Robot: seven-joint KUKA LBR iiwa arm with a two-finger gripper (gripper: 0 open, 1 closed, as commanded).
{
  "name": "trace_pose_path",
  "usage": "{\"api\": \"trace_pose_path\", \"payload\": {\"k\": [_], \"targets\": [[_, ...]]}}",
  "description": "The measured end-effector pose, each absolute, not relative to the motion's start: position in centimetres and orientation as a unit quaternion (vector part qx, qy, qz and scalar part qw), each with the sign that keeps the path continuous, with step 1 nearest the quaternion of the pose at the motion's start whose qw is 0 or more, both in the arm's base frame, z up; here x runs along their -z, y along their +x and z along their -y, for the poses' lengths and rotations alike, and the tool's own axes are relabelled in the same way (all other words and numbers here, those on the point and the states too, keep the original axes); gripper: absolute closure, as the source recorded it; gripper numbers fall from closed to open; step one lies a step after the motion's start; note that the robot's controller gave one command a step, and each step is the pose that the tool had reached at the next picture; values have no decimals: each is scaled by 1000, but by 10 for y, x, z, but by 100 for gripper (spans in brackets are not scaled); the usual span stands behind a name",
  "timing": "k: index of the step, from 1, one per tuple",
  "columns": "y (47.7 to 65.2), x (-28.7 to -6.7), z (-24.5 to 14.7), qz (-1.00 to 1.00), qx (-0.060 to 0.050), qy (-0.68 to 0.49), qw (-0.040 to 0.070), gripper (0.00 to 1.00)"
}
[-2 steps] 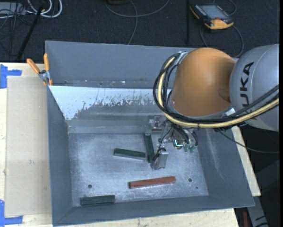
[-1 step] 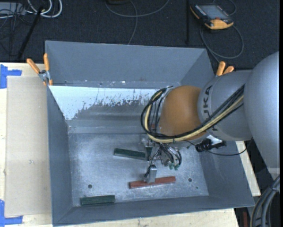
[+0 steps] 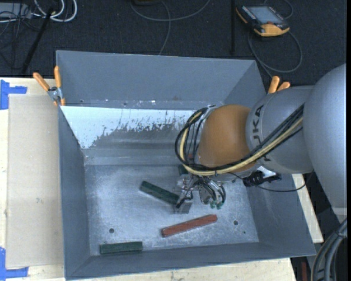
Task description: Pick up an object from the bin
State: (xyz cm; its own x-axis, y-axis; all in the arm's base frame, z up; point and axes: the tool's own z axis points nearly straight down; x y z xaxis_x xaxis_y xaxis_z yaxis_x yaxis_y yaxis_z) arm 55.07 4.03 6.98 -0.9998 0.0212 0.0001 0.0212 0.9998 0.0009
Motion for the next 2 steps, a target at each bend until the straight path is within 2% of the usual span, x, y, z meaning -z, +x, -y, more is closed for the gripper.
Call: {"api": "trace_pose_path", "payload": {"k": [1,2], "targets": [[539,-197,-41,1000,0,0,-4,100],[538,-193,-40,1000,0,0,0,0]]}}
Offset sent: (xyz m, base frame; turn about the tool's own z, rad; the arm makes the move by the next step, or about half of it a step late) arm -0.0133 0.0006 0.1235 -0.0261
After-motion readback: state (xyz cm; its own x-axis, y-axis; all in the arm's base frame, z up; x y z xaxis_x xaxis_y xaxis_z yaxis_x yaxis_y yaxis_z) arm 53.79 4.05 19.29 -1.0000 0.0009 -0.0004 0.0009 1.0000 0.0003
